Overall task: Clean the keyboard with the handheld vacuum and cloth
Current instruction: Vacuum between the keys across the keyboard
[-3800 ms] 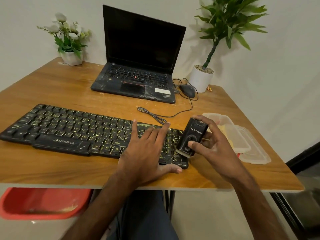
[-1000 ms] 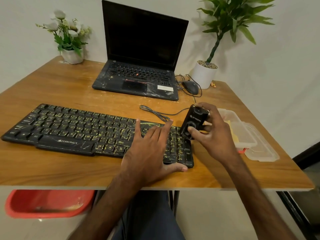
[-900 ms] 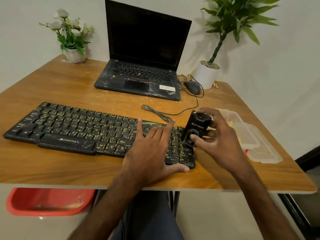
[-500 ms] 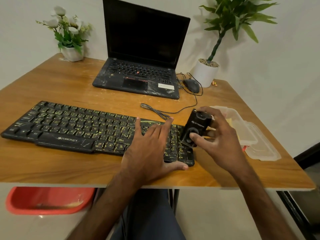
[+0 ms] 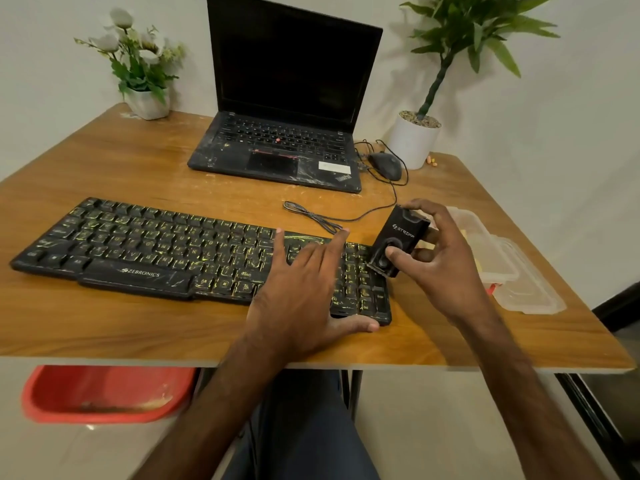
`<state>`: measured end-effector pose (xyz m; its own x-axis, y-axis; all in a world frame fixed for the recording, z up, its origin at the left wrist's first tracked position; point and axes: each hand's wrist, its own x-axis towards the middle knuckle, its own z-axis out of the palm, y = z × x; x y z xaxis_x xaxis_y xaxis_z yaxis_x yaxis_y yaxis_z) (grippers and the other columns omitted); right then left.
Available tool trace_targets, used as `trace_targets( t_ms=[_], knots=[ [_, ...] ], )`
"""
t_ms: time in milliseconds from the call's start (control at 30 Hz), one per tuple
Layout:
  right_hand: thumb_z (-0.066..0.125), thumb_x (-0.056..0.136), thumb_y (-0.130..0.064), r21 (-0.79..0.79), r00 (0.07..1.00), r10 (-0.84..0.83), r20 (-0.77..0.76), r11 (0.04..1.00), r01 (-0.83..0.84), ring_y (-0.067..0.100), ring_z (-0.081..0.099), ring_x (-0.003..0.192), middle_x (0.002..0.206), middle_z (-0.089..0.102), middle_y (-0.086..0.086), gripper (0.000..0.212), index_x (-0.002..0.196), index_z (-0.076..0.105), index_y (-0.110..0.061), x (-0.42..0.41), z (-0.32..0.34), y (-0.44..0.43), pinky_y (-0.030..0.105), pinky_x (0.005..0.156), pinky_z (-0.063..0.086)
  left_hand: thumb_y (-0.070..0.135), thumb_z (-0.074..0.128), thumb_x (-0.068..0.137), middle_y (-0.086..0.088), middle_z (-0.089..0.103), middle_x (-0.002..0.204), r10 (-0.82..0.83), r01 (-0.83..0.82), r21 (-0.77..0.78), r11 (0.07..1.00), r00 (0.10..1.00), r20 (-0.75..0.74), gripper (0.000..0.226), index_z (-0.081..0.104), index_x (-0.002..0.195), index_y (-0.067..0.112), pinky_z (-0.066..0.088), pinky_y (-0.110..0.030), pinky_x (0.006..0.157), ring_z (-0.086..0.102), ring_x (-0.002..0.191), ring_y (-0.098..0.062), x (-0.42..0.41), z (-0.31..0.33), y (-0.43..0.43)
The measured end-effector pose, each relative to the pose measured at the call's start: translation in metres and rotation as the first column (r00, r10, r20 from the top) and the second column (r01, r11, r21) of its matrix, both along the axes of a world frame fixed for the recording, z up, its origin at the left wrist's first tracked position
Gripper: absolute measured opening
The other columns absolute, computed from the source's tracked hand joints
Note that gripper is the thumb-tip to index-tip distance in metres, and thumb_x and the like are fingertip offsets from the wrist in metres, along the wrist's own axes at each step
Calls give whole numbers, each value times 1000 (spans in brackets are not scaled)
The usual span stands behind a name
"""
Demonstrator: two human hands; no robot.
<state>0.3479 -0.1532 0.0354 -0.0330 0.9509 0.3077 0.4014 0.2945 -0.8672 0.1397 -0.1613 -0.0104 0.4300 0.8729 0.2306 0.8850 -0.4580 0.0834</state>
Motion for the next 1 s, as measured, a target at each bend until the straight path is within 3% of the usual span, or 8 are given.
trace_targets(
  t_ms=[167, 300, 367, 467, 633, 733, 867, 1000],
  knots=[
    [80, 78, -1, -32, 997, 42, -62, 999, -44, 24, 73, 93, 122, 60, 5, 69, 129, 50, -35, 2, 4, -12, 48, 68, 62, 102, 20, 68, -7, 36, 159, -1, 1, 13, 1000, 1000, 12, 130, -16, 157, 15, 1, -67, 119, 30, 149, -21, -1, -1, 0],
    [80, 76, 3, -24, 988, 102, -116, 994, -106, 25, 73, 94, 121, 61, 6, 69, 128, 51, -33, 1, 4, -15, 49, 69, 62, 103, 19, 68, -8, 42, 156, -2, 1, 43, 999, 1000, 20, 130, -10, 158, 13, 4, -67, 119, 35, 146, -21, -1, -4, 0],
    [80, 75, 5, -26, 977, 172, -127, 984, -176, 22, 72, 99, 120, 62, -2, 68, 127, 53, -29, -1, 4, -16, 44, 71, 62, 103, 19, 68, -8, 42, 156, 0, -1, 49, 999, 1000, 18, 130, -11, 158, 13, 4, -67, 119, 35, 146, -22, -1, -3, 0],
    [80, 77, 0, 15, 978, 201, 46, 979, -202, 12, 66, 109, 120, 61, -16, 65, 129, 52, -28, -7, 3, -13, 29, 75, 60, 102, 20, 69, -8, 40, 157, -3, 3, 39, 999, 1000, 15, 130, -15, 157, 14, 2, -67, 119, 33, 147, -21, 0, -2, -1],
    [79, 80, -9, 162, 976, 11, 220, 986, -47, -1, 63, 104, 116, 59, -23, 63, 133, 49, -28, -12, 8, 17, 23, 75, 60, 102, 22, 69, -7, 40, 157, -11, 10, 40, 999, 999, 37, 129, -18, 155, 15, 2, -66, 120, 33, 147, -20, -1, -2, -1],
    [80, 79, -5, 104, 968, 131, 216, 982, -156, 5, 62, 111, 122, 59, -17, 63, 131, 51, -26, -8, 10, 3, 30, 78, 61, 103, 20, 69, -7, 40, 157, -7, 6, 46, 999, 999, 39, 130, -17, 155, 14, 1, -66, 120, 34, 147, -20, -1, -3, -1],
    [81, 77, 0, 25, 921, 348, 176, 934, -358, 16, 60, 117, 127, 56, -15, 63, 128, 53, -23, 4, 11, -21, 29, 78, 60, 102, 21, 69, -7, 41, 156, -12, 10, 53, 999, 999, 42, 129, -16, 155, 14, 2, -67, 119, 34, 147, -21, -1, -4, 0],
    [79, 79, -2, 127, 965, 184, 186, 970, -209, 11, 62, 114, 128, 56, -12, 62, 130, 51, -22, -3, 7, 6, 23, 77, 58, 102, 23, 69, -6, 39, 158, -23, 21, 45, 999, 999, 45, 127, -19, 154, 17, 3, -66, 120, 32, 148, -20, 0, -3, -1]
  ],
)
